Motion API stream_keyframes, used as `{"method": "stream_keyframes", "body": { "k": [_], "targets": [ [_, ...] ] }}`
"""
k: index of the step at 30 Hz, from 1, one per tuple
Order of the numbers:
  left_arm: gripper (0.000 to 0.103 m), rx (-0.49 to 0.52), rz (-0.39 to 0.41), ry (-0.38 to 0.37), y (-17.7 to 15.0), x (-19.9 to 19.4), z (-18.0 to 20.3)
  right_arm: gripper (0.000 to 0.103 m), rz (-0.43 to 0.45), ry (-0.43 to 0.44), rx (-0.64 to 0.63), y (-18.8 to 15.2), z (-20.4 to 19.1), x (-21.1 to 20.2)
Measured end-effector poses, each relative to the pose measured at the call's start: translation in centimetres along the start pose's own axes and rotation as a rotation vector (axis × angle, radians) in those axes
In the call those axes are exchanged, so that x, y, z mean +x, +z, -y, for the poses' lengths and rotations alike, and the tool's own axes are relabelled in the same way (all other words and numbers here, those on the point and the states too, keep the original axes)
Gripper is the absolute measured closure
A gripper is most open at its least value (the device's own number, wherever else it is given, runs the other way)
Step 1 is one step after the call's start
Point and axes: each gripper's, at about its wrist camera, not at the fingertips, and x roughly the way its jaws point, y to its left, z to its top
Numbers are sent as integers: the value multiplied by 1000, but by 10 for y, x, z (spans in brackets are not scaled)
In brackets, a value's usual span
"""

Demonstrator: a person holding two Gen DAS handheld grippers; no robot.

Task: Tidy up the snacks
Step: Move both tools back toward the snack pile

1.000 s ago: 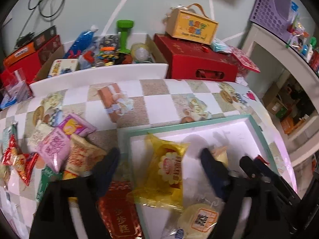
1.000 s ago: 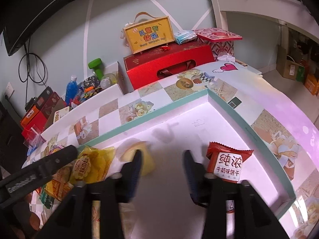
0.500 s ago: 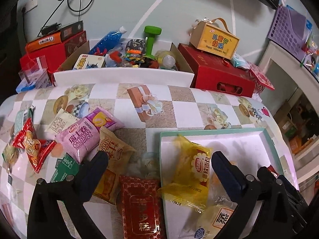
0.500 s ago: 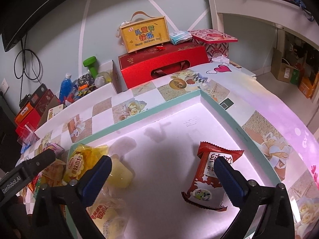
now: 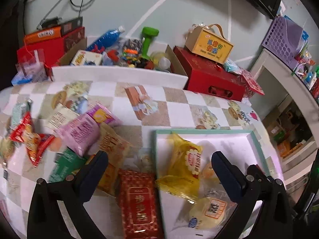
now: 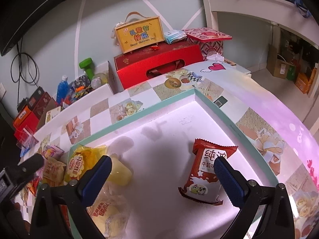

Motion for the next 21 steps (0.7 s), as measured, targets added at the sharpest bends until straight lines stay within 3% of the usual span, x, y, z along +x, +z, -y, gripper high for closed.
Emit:
{"method": "stream_keyframes", "body": {
  "k": [4,10,21],
  "targets": [
    [0,7,31,39,0,-8,-9,0,17,-12,-34,0,-9,-3],
    [0,-9,45,87,-3,-23,-34,0,75,47,-40,2,-21,-16],
    [0,-98,31,208,-12,-50,-97,0,72,156,-101,-1,-62,-28]
  ]
}}
